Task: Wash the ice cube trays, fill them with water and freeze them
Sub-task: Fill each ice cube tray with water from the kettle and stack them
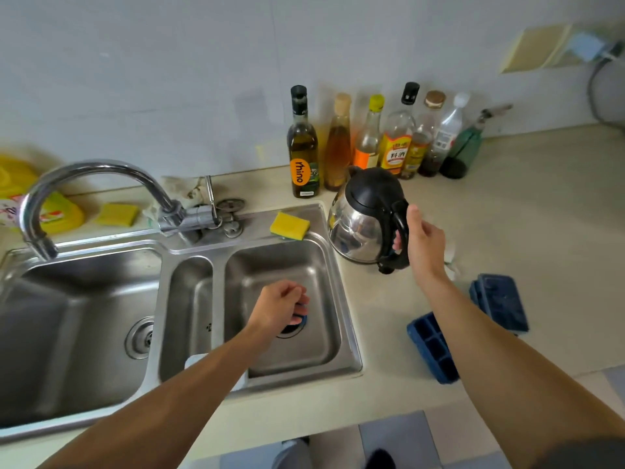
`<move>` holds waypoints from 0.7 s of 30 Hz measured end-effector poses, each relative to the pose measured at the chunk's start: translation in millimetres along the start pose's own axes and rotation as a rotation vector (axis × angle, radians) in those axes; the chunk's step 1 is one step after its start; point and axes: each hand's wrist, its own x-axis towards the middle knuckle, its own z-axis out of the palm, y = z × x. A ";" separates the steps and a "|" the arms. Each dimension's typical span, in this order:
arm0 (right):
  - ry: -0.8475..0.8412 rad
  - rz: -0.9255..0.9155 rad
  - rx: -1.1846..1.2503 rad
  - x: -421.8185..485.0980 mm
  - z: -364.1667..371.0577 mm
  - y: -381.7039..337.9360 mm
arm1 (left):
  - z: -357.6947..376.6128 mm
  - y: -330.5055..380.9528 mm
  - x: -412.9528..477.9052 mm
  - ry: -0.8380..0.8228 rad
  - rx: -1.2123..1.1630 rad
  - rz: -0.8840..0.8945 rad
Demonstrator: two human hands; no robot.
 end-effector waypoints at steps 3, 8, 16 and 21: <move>-0.018 0.041 0.070 0.5 4.3 2.5 | -5.5 1.2 2.5 -0.021 -0.006 -0.006; 0.001 0.034 0.050 -18.0 20.0 2.6 | -10.6 1.3 12.2 -0.043 -0.024 -0.026; 0.030 0.038 0.074 -73.6 31.7 10.4 | -4.6 -1.7 27.5 -0.056 -0.088 -0.039; 0.004 0.074 0.046 -108.0 14.1 19.2 | 1.7 -14.1 24.6 -0.009 -0.173 -0.034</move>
